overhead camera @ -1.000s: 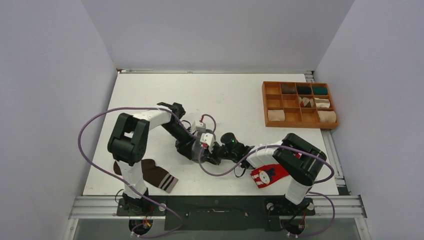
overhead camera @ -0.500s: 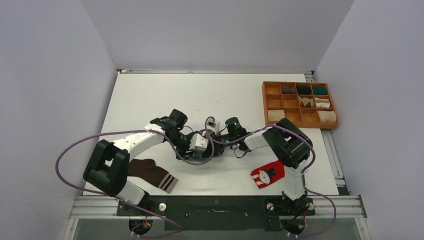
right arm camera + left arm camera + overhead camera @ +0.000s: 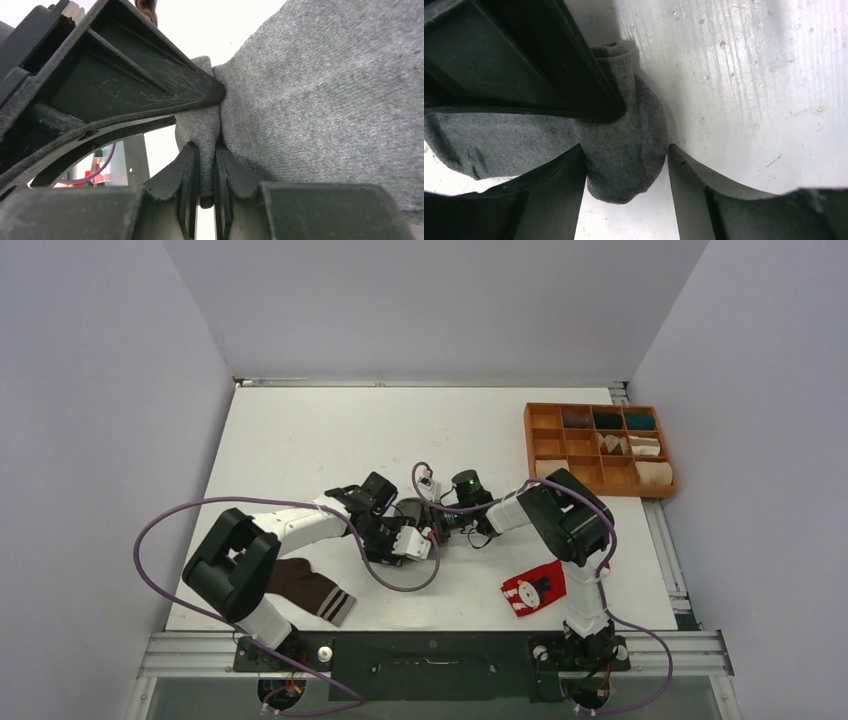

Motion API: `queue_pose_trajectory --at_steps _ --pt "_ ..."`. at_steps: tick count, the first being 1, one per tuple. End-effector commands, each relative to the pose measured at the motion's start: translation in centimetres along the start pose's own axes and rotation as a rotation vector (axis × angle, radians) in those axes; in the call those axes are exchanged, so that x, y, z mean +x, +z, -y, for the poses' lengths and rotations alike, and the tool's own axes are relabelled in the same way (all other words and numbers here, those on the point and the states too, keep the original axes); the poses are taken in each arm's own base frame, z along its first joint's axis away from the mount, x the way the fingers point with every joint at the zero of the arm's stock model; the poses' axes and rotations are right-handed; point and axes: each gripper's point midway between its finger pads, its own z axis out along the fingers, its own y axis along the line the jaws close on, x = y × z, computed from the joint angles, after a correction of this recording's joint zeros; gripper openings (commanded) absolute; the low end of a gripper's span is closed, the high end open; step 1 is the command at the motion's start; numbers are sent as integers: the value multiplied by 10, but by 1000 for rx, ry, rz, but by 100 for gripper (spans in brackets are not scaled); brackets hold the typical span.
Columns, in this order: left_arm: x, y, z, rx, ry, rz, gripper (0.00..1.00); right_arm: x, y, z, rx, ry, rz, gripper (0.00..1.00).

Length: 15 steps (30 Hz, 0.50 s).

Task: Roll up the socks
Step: Roll the sock at the center of the board.

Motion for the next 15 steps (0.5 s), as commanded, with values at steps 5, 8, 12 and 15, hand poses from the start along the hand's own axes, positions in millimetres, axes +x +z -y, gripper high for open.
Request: queue_pose_trajectory --at_steps 5,8,12,15 --pt "4 4 2 0 -48 -24 27 17 2 46 154 103 0 5" --pt "4 2 1 -4 -132 -30 0 14 0 42 153 75 9 9" --pt "1 -3 13 96 -260 -26 0 0 -7 25 132 -6 35 29" --pt "2 -7 26 204 -368 -25 0 -15 -17 5 113 -91 74 47"
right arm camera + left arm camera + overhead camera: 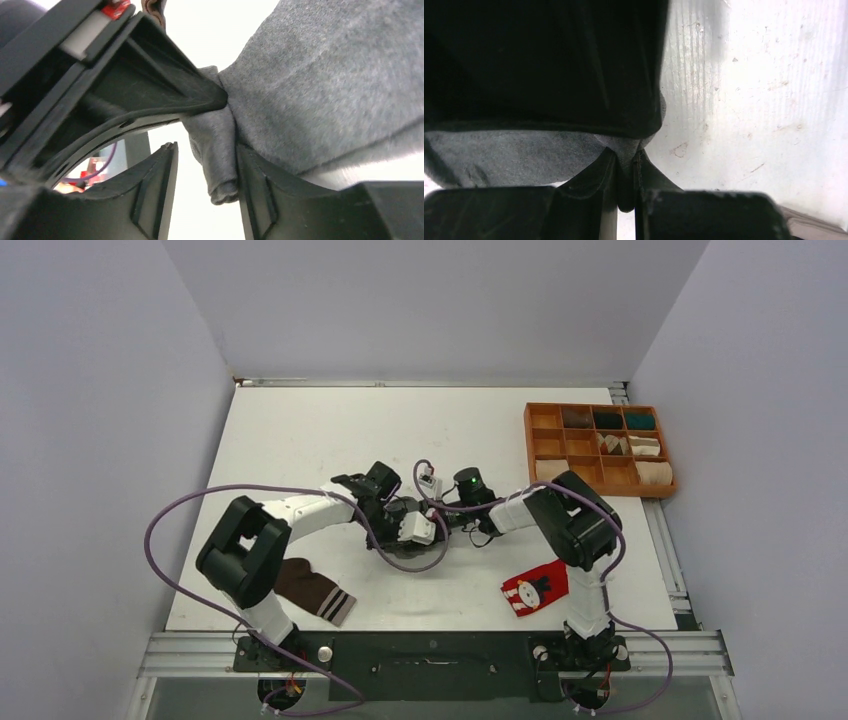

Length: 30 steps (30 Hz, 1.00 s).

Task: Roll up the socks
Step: Roll the sock at the center of the board.

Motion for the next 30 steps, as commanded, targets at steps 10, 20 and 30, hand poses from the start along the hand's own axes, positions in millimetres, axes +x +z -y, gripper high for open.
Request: queue_pose_trajectory --at_steps 10,20,30 --pt "22 -1 32 367 -500 28 0 -12 -53 -9 179 -296 185 71" --pt "13 2 26 562 -653 47 0 -15 -58 -47 471 -1282 274 90" --pt "20 6 19 596 -701 22 0 -15 4 -13 428 -1380 26 71"
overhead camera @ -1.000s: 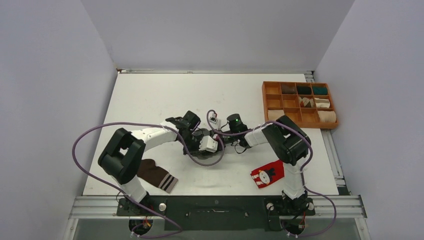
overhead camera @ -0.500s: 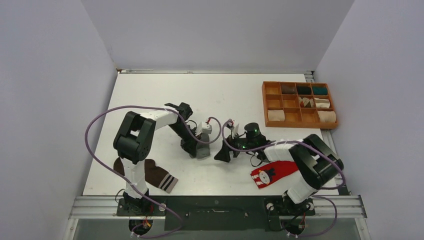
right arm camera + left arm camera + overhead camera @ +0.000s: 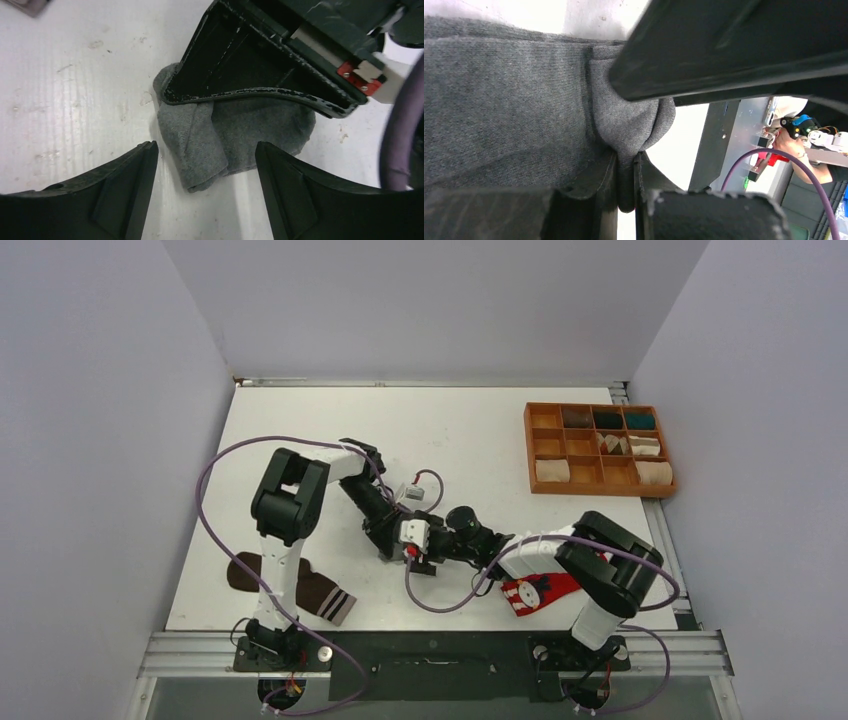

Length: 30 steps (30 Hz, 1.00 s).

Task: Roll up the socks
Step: Roll the sock at the center of the board.

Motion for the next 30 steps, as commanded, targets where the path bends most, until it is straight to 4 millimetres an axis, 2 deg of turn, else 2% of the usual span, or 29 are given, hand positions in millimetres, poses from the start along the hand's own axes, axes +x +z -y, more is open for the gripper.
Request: queue_pose_trajectory --at_steps 1,2,4,7,8,10,13,17,21,25,27,30 --pt "12 2 -13 -30 6 -69 0 4 19 6 -10 -99 -34 67" --pt "12 2 -14 -31 8 -69 0 6 22 5 -18 -93 -41 61" --pt "12 3 -15 -33 9 -72 0 11 25 1 -29 -76 -57 44" --pt "11 2 -13 -29 19 -67 3 17 25 -6 -52 -34 -83 26" --pt "10 0 -12 -28 31 -61 9 20 24 -8 -56 -12 -97 20" --pt "2 -7 -6 -32 75 -17 30 29 20 -16 -78 60 -149 13" --pt "-13 -33 9 -53 203 122 40 37 15 -27 -106 192 -218 8" --pt "-19 -68 22 -122 336 267 43 54 9 -44 -149 418 -325 5" --pt "-18 -95 16 -221 355 348 43 54 10 -55 -229 615 -336 5" --pt "-18 -98 13 -359 439 330 44 57 13 -51 -274 868 -333 5" --pt "-23 -99 2 -496 504 308 47 67 15 -48 -289 1010 -359 5" --pt "-31 -96 -5 -645 606 265 51 70 20 -42 -318 1191 -363 5"
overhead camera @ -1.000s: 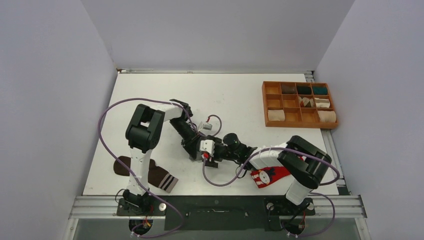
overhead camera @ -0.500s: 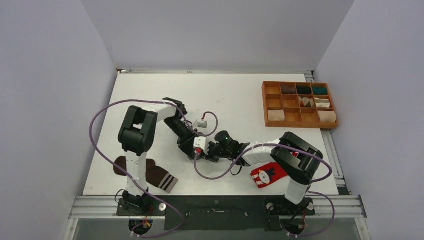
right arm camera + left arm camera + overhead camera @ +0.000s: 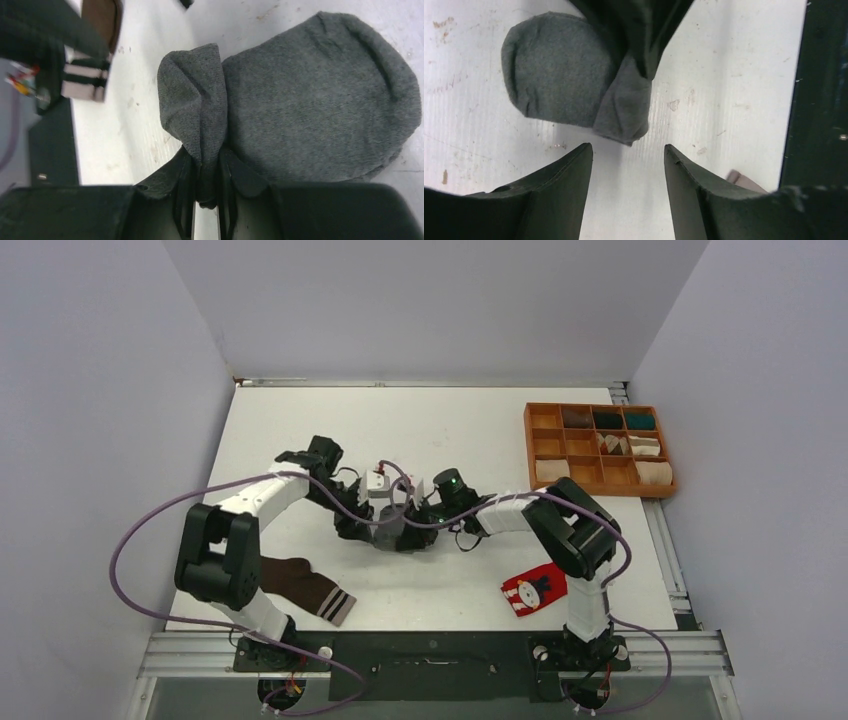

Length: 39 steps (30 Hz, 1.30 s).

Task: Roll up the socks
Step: Roll the sock at the center of the board.

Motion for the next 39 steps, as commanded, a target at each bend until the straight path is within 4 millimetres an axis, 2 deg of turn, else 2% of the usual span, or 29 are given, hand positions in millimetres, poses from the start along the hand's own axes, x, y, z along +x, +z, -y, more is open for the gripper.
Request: queue_pose_trajectory --at_steps 1,5,10,15,17,18,20,23,27,32,36,39 --pt "-23 6 -29 -242 279 -32 53 64 1 7 -27 472 -190 5" --pt "-26 23 -23 -264 435 -104 57 66 4 14 -43 553 -220 5" --pt "-14 43 -20 -227 468 -177 57 79 7 27 -24 645 -265 5" --pt "4 58 -16 -219 511 -241 56 66 10 31 -35 673 -212 5" --pt "10 61 -12 -202 501 -262 52 61 10 34 -26 667 -199 7" --pt "13 62 -10 -195 484 -274 45 57 9 35 -24 659 -190 9" --pt "18 62 -9 -189 431 -291 23 47 8 34 -26 635 -166 16" --pt "28 62 -5 -163 338 -326 0 24 1 31 -33 577 -103 30" --pt "43 59 -6 -126 172 -350 0 -10 -21 29 -19 467 14 42" --pt "45 52 -6 -58 7 -287 0 -43 -64 21 26 293 195 59" --pt "49 54 0 28 -88 -254 0 -42 -82 7 68 105 264 69" --pt "50 56 3 82 -154 -238 0 -45 -90 -7 140 -149 313 74"
